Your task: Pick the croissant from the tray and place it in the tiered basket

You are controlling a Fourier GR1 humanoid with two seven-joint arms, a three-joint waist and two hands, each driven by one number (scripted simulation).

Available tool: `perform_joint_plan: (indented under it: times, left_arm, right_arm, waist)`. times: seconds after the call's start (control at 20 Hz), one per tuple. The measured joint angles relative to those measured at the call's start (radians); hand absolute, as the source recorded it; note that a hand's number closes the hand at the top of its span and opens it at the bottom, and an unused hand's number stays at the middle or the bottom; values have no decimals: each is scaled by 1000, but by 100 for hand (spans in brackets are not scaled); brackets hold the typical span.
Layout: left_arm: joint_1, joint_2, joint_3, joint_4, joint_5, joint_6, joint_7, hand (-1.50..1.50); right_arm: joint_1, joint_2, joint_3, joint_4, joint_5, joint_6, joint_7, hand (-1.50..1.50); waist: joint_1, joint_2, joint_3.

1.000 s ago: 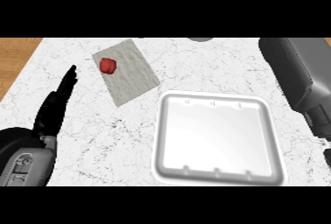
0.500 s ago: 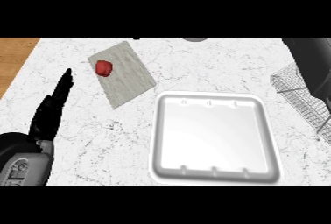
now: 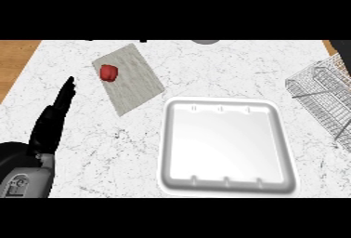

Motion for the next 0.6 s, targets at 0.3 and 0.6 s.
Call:
perform_joint_plan:
  times: [0.3, 0.6]
  left_arm:
    - [-1, -8, 5, 10, -8, 7, -2, 0]
    - [3, 11, 34, 6, 5, -15, 7, 0]
  right_arm:
    - [29, -71, 42, 72, 54, 75, 5, 150]
    - [65, -132, 24, 61, 31, 130, -61, 150]
  waist:
    - [-12, -3, 0]
    - [-22, -8, 1]
